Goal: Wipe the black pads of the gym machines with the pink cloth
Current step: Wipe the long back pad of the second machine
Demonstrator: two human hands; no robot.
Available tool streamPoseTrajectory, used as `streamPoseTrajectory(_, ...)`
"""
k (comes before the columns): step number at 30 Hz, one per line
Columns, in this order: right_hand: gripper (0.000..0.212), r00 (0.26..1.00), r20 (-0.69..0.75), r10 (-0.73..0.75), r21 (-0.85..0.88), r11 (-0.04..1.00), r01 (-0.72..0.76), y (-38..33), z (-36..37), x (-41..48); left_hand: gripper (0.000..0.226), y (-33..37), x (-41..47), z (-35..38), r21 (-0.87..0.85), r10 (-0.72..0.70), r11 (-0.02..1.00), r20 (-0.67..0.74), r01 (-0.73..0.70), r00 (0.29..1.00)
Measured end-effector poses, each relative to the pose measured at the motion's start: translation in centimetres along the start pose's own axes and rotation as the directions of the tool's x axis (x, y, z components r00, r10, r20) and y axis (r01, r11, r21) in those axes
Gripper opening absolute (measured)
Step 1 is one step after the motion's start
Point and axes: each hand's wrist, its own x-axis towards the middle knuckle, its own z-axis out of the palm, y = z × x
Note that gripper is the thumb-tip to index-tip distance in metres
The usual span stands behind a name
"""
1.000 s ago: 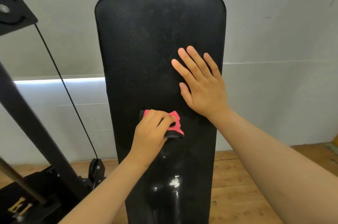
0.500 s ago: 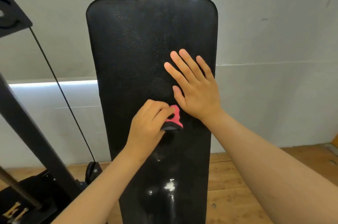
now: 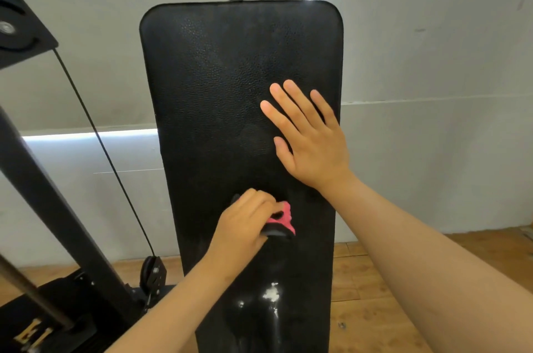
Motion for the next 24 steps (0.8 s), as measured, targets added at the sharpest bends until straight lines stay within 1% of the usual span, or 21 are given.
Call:
streamPoseTrajectory(2,0.054,1.000,-0.013,0.007,0.005,1.000,-0.007,0.0,0.0,0.0,0.022,-0.4,2.3,-1.7,-0.051,-0.080,0.996,-0.205,0.071,0.975)
streamPoseTrajectory(3,0.054,1.000,-0.020,0.008,0.010,1.000,-0.007,0.0,0.0,0.0,0.021,-0.6,3.5,-2.3,-0.046,-0.094,0.995,-0.272,0.084,0.958)
streamPoseTrajectory(4,0.054,1.000,-0.023,0.007,0.017,1.000,-0.007,0.0,0.1,0.0,0.020,-0.8,4.6,-2.5,-0.025,-0.096,0.995,-0.297,0.092,0.950)
streamPoseTrajectory(7,0.053,1.000,-0.019,0.005,0.023,1.000,-0.005,0.0,0.1,0.0,0.023,-1.2,5.7,-1.5,0.041,-0.104,0.992,-0.249,0.118,0.963)
streamPoseTrajectory(9,0.053,1.000,-0.016,0.000,0.011,1.000,0.000,0.0,0.1,-0.1,0.026,-1.0,4.9,-0.6,0.043,-0.123,0.990,-0.228,0.136,0.966)
streamPoseTrajectory(11,0.052,1.000,-0.012,-0.003,0.010,1.000,0.003,0.0,0.1,-0.1,0.026,-0.7,3.7,-0.1,0.038,-0.093,0.994,-0.210,0.103,0.973)
streamPoseTrajectory(13,0.052,1.000,-0.014,-0.002,0.015,1.000,0.002,0.0,0.1,-0.1,0.025,-0.3,2.5,0.3,0.034,-0.057,0.997,-0.163,0.063,0.985)
streamPoseTrajectory(15,0.052,1.000,-0.008,-0.001,0.008,1.000,0.001,0.0,0.0,-0.1,0.023,-0.2,1.0,0.8,0.022,-0.045,0.999,-0.085,0.047,0.995)
streamPoseTrajectory(17,0.052,1.000,0.003,-0.004,0.001,1.000,0.004,0.1,0.0,-0.1,0.022,-0.3,-0.7,1.2,0.029,-0.008,1.000,0.028,0.007,1.000)
streamPoseTrajectory(18,0.052,1.000,0.008,-0.004,0.004,1.000,0.004,0.1,0.0,-0.1,0.022,-0.3,-1.4,1.3,0.054,0.041,0.997,0.105,-0.047,0.994)
streamPoseTrajectory(20,0.053,1.000,0.011,-0.003,0.014,1.000,0.002,0.1,0.1,-0.1,0.021,-0.7,-1.9,0.9,0.133,0.155,0.972,0.257,-0.194,0.954)
streamPoseTrajectory(21,0.053,1.000,0.008,-0.002,0.017,1.000,0.002,0.1,0.1,-0.2,0.021,-1.0,-1.4,0.2,0.162,0.185,0.957,0.288,-0.239,0.939)
streamPoseTrajectory(22,0.053,1.000,0.003,-0.001,0.019,1.000,0.001,0.1,0.1,-0.2,0.022,-1.3,-0.5,-0.8,0.183,0.192,0.952,0.267,-0.245,0.944)
streamPoseTrajectory(23,0.053,1.000,-0.001,-0.002,0.020,1.000,0.002,0.1,0.1,-0.2,0.024,-1.6,0.8,-1.9,0.199,0.180,0.956,0.189,-0.217,0.965)
streamPoseTrajectory(24,0.053,1.000,0.000,-0.002,0.019,1.000,0.002,0.1,0.1,-0.2,0.029,-1.9,2.5,-3.2,0.202,0.148,0.966,0.067,-0.159,0.987)
